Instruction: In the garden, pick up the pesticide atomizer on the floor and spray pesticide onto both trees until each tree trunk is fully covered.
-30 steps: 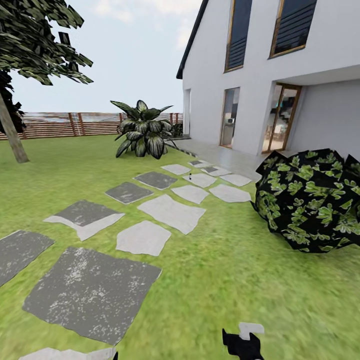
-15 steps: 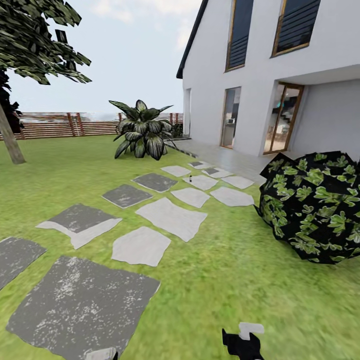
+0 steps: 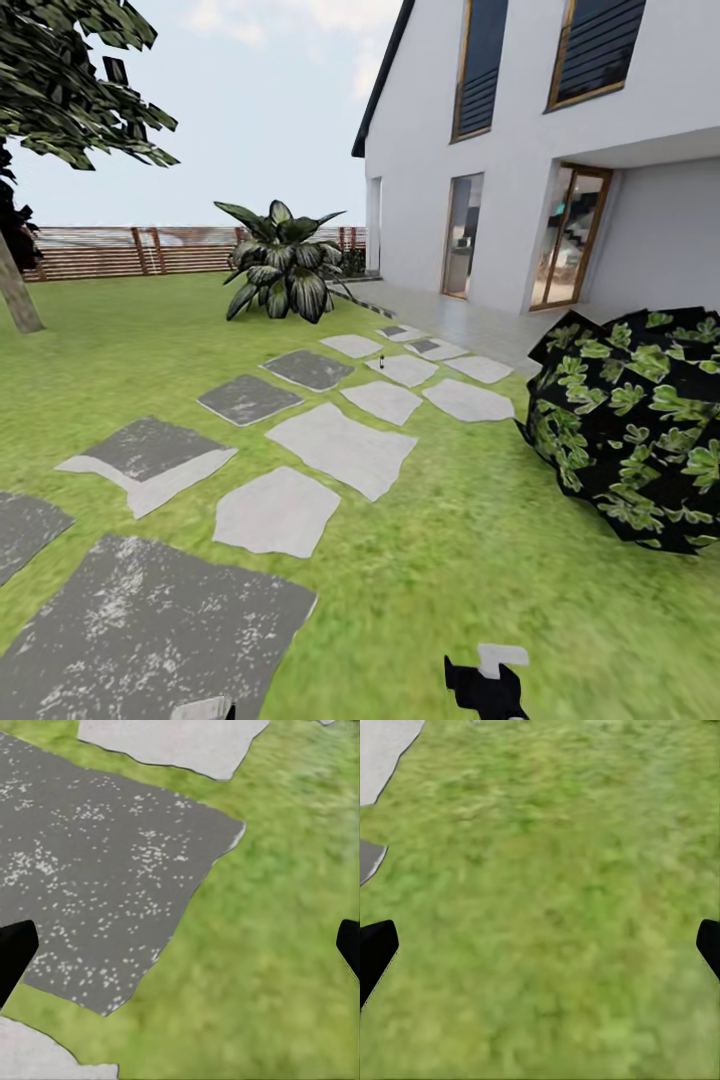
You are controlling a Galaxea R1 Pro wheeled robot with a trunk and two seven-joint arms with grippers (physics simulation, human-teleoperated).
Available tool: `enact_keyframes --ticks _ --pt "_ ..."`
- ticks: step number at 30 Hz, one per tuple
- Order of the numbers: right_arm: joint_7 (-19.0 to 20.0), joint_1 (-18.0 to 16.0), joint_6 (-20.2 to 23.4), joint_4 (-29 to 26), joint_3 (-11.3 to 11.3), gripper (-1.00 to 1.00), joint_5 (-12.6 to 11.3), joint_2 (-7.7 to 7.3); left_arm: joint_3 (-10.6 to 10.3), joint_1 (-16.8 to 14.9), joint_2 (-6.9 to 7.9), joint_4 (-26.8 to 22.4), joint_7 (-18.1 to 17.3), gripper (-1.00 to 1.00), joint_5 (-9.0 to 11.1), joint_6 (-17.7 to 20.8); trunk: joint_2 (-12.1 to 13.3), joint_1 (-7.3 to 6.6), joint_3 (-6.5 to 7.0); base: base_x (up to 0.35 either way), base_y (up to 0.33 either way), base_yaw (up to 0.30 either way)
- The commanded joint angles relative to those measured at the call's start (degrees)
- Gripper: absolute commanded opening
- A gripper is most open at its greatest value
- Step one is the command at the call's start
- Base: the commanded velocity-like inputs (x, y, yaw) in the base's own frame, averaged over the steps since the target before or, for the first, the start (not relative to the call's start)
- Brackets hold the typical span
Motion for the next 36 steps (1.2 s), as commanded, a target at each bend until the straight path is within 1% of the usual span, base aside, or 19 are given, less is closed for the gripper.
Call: enact_keyframes --ticks 1,7,9,14,22,31,36 --pt "0.02 -0.03 -0.21 0.02 -0.21 1.00 -0.01 0.06 -0.08 -0.03 0.04 0.03 0.00 1.00 0.47 -0.13 -0.02 0.03 -0.06 0.334 0.000 0.000" --pt "0.09 -0.03 -0.22 -0.01 -0.21 1.00 -0.01 0.04 0.02 -0.45 -0.02 -0.74 -0.18 1.00 0.49 0.46 -0.02 0.03 -0.06 0.334 0.000 0.000" --pt "0.07 -0.03 -0.22 -0.04 -0.21 1.00 -0.01 0.02 0.01 -1.33 -0.11 -1.67 -0.16 1.00 0.39 0.75 -0.02 0.03 -0.06 0.335 0.000 0.000" --pt "0.04 -0.03 -0.22 -0.09 -0.24 1.00 -0.01 0.00 0.10 -2.38 -0.25 -2.61 0.02 1.00 0.55 1.48 -0.02 0.03 -0.06 0.335 0.000 0.000" --pt "0.02 -0.03 -0.21 -0.02 -0.29 1.00 -0.01 0.00 0.36 -2.58 -0.14 -2.14 0.32 1.00 0.73 1.12 -0.02 0.03 -0.06 0.336 0.000 0.000" --pt "-0.09 -0.03 -0.22 0.07 -0.38 1.00 -0.04 0.00 0.41 -2.65 -0.05 -0.05 0.70 1.00 0.71 1.03 -0.02 0.03 -0.06 0.336 0.000 0.000" --pt "-0.13 -0.03 -0.22 0.07 -0.52 1.00 -0.09 -0.07 0.33 -2.75 0.00 0.28 0.74 1.00 0.72 1.15 -0.02 0.03 -0.06 0.336 -0.005 0.000"
